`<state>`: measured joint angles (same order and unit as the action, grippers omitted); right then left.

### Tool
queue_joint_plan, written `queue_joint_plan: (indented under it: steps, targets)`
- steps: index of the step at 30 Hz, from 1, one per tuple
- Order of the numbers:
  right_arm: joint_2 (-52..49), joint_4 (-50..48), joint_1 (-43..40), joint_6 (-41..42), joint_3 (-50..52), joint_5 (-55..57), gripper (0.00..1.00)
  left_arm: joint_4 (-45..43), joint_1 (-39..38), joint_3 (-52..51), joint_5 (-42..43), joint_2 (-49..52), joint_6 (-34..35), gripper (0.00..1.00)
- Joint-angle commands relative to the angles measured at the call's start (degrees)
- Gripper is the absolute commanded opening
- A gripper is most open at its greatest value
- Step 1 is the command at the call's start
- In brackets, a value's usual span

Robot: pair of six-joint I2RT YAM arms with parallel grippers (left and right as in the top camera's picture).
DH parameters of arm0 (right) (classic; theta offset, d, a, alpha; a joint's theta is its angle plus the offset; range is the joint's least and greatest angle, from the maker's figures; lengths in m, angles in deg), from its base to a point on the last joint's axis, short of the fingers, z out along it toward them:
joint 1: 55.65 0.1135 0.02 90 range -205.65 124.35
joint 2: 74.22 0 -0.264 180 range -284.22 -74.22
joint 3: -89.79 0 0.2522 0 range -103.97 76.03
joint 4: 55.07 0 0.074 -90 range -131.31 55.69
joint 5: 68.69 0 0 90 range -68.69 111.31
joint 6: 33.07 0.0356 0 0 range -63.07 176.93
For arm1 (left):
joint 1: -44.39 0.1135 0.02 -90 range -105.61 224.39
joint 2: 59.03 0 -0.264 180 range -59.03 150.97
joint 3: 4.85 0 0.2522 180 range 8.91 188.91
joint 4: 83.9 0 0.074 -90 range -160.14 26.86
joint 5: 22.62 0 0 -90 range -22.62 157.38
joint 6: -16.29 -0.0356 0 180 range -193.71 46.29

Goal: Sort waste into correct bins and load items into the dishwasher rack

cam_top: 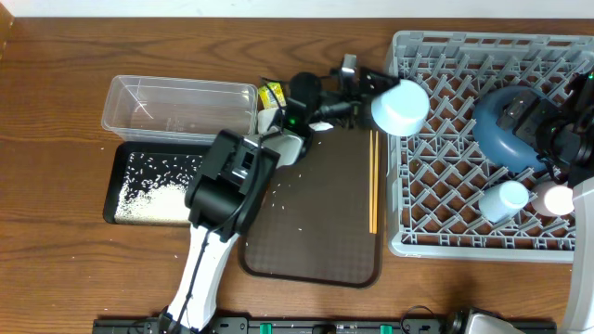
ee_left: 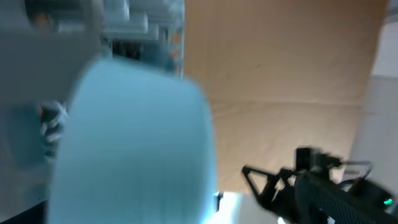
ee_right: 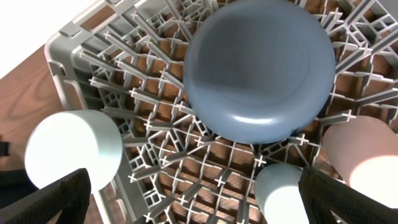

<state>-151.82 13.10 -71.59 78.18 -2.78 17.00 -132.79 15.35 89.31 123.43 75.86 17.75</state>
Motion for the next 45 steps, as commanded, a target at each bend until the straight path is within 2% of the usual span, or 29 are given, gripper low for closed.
queue_joint_plan:
  steps: [1,8,18,23,28,31,34,38,40,42,44,45]
  targets:
    - [0.0,0.0,-0.6,-0.7,-0.6,-0.2,0.99,0.1,-2.9,1.2,1.7,-1.4,-3.4,0.98]
    - [0.0,0.0,-0.6,-0.7,-0.6,-0.2,0.99,0.1,-5.6,1.4,0.7,-1.4,-4.4,0.98]
    - [0.0,0.3,-0.6,-0.7,-0.6,-0.2,0.99,0.1,-3.5,1.4,0.5,-2.3,-4.5,0.98]
    - [0.0,0.2,-0.6,-0.7,-0.6,-0.2,0.99,4.4,-2.6,1.4,2.0,-4.2,-9.1,0.98]
    - [0.0,0.2,-0.6,-0.7,-0.6,-0.2,0.99,16.0,1.3,1.4,3.4,-8.2,-18.3,0.98]
    - [0.0,0.2,-0.6,-0.7,-0.6,-0.2,0.99,26.6,4.9,1.4,3.5,-12.4,-26.8,0.98]
    - [0.0,0.3,-0.3,-0.8,-0.6,-0.2,0.99,43.3,9.4,1.4,1.2,-18.6,-39.5,0.98]
    - [-0.3,0.2,1.4,-3.8,-0.6,-2.0,0.96,67.3,14.8,1.4,-8.2,-28.2,-57.1,0.98]
    - [-1.0,0.3,2.9,-4.7,-0.5,-3.5,0.85,77.9,16.8,1.4,-15.1,-33.2,-64.5,0.98]
    - [-2.0,0.6,4.9,-4.9,-0.2,-5.1,0.66,86.4,18.1,1.4,-22.0,-38.0,-70.2,0.98]
    - [-3.3,1.0,7.7,-4.8,0.9,-6.6,0.48,91.4,18.8,1.4,-25.7,-41.8,-74.6,0.98]
    - [-4.0,1.0,9.2,-4.8,1.6,-7.0,0.42,93.2,19.1,1.4,-26.6,-43.7,-76.8,0.98]
